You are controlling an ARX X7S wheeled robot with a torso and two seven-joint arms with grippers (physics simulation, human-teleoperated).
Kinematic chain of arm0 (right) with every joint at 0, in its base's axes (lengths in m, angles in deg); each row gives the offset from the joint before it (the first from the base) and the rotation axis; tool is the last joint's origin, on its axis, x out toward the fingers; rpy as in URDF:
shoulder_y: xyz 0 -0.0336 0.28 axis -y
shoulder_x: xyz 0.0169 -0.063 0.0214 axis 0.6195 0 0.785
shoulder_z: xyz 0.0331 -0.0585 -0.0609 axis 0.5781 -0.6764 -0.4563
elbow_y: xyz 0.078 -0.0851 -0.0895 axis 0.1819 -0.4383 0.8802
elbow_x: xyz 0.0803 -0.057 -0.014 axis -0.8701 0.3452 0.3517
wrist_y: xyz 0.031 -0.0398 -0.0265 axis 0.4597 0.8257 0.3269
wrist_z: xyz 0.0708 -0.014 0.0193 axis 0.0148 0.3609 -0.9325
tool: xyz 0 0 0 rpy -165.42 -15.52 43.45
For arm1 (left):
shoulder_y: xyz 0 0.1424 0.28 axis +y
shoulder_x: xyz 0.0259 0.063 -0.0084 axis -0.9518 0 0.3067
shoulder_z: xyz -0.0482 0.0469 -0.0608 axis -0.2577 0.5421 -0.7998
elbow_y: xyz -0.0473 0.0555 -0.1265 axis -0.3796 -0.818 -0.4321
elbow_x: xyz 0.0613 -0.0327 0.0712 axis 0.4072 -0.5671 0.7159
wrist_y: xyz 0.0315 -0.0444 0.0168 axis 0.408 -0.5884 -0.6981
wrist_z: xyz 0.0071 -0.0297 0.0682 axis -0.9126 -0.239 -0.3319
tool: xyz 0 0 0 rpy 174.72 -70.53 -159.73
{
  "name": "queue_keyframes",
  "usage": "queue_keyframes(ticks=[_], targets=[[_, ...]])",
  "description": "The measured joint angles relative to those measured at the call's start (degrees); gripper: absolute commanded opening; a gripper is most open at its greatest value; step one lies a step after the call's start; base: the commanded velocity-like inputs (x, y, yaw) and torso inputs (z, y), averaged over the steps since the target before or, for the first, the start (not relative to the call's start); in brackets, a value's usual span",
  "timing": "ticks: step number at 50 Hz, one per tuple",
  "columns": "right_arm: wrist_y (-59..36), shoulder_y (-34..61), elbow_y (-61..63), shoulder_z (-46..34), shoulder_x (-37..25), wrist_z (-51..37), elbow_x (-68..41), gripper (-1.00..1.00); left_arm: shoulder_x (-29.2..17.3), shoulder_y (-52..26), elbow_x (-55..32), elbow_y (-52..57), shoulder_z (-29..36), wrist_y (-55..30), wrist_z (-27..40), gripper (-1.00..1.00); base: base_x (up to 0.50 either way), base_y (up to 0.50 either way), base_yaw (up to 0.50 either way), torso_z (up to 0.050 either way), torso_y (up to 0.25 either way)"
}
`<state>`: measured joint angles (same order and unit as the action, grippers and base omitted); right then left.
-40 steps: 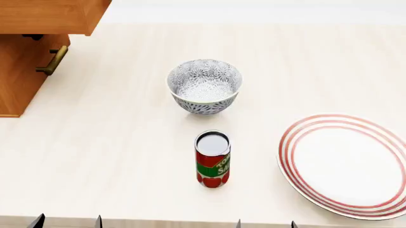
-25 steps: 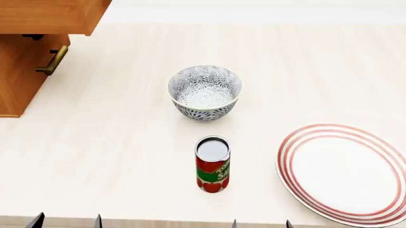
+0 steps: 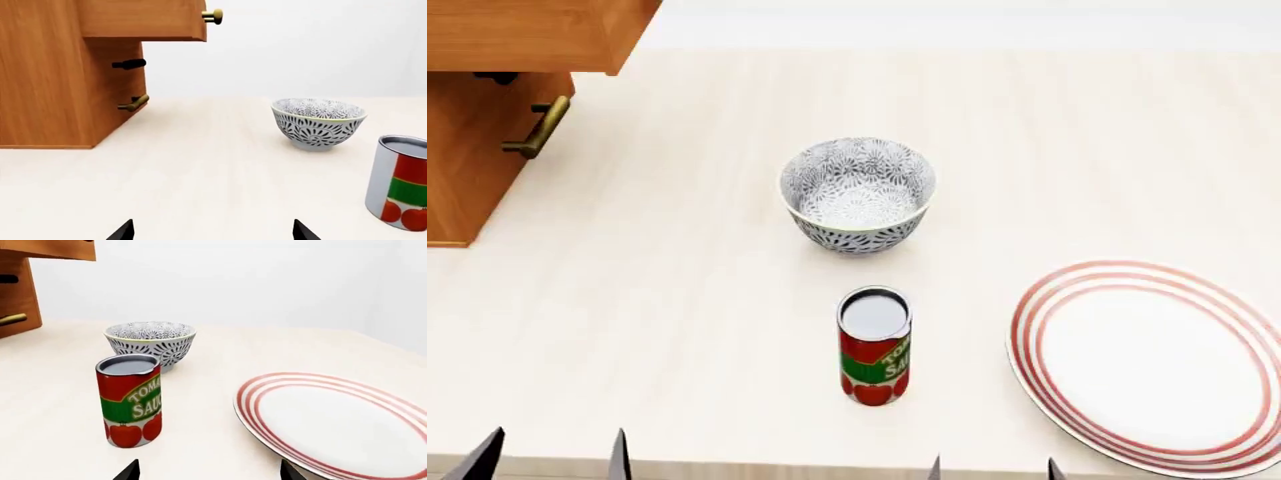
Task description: Put the bowl on the plate.
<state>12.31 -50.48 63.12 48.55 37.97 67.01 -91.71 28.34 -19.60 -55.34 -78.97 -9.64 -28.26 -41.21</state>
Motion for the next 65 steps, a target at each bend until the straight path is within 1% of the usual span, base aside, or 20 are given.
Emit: queue_keyframes(ticks=[2,8,14,18,36,55,65], targets=[[-2.26,0.07,2.14,-0.15,-0.05,-0.47,-0.3,1.0,-0.16,-0.1,-0.09,-0.05,0.16,0.07,0.18,1.0,0.0,0.0,0.0,0.0,0.0],[-15.44,1.85,13.46,-0.65,0.09,-2.54,-1.04,1.0,-0.61,-0.33,-0.4,-0.05,0.62,0.12,0.72,1.0,0.0,0.0,0.0,0.0,0.0],[-23.1,3.82,19.61,-0.8,-0.45,-3.33,-1.96,1.0,-1.03,-0.5,-0.67,-0.09,1.06,0.23,1.24,1.0,0.0,0.0,0.0,0.0,0.0],[-26.14,5.02,22.0,-0.76,-0.77,-3.79,-2.45,1.0,-1.28,-0.53,-0.85,-0.02,1.37,0.26,1.55,1.0,0.0,0.0,0.0,0.0,0.0],[-30.23,6.13,26.22,-0.89,-2.25,-6.17,-2.78,1.0,-2.48,-0.96,-1.5,1.74,2.21,-0.03,3.09,1.0,0.0,0.0,0.0,0.0,0.0],[-30.06,6.2,27.13,-0.58,-4.16,-6.63,-3.85,1.0,-3.35,-2.6,-1.71,2.03,2.75,-0.05,4.78,1.0,0.0,0.0,0.0,0.0,0.0],[-29.99,6.26,28.27,-0.1,-5.16,-6.42,-4.8,1.0,-3.75,-2.89,-1.98,2.14,2.98,-0.1,5.51,1.0,0.12,0.0,0.0,0.0,0.0]])
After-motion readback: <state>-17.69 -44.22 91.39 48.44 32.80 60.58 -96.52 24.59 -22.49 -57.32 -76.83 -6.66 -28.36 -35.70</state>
